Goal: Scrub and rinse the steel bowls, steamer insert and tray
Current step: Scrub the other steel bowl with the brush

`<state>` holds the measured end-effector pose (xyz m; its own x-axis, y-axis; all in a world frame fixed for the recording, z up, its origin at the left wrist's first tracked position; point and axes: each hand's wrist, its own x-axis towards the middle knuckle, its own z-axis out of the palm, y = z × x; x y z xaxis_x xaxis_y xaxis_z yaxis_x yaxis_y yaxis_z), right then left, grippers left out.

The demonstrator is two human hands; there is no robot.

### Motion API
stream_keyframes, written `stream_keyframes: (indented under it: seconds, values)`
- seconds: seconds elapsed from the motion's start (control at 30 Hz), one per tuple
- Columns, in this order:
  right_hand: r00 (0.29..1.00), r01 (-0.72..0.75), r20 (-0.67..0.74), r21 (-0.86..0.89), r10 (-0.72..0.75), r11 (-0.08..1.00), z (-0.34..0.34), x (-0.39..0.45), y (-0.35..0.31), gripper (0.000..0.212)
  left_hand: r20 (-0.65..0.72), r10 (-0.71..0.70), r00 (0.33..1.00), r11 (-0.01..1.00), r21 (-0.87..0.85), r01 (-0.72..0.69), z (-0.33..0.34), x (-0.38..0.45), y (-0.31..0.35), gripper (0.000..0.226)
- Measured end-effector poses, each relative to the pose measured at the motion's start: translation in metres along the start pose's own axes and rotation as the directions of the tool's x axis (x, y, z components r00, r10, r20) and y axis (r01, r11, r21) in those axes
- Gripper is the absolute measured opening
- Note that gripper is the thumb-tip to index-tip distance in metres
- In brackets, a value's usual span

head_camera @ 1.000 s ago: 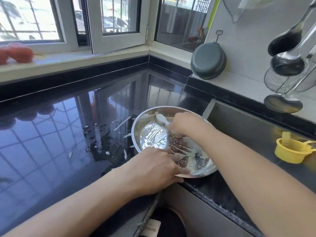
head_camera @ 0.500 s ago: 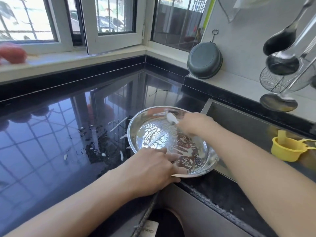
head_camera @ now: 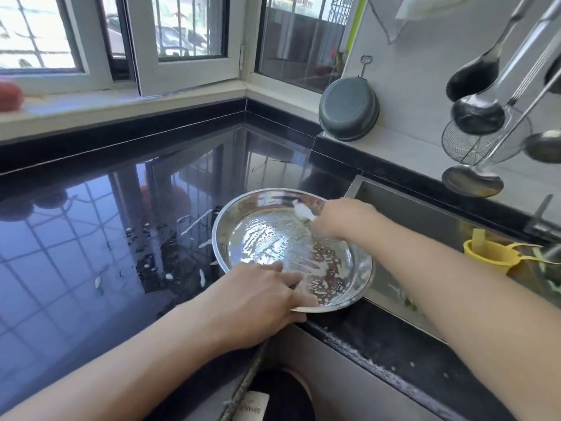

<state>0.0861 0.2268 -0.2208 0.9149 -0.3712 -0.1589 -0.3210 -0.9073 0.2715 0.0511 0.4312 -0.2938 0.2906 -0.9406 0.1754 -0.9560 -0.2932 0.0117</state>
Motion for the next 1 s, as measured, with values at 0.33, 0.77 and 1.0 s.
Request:
stream_keyframes:
  seconds: [0.33,0.77,1.0]
  values:
    - [0.978,0.138,0.202,-0.414,-0.057,0.900,-0.062,-0.062,0.059,0.050,0.104,-0.206,0.973,0.976,0.091,0.197,-0.005,0.000,0.028,0.053]
    - [0.952,0.307,0.156,-0.491,-0.265,0.815,-0.036,-0.107,0.053,0.038,0.074,-0.443,0.893,0.883,0.210,0.420,0.011,0.004,0.074,0.057]
    - [0.861,0.486,0.375,-0.403,-0.345,0.775,-0.030,-0.132,0.037,0.031,0.167,-0.488,0.857,0.859,0.263,0.439,0.006,0.012,0.084,0.060]
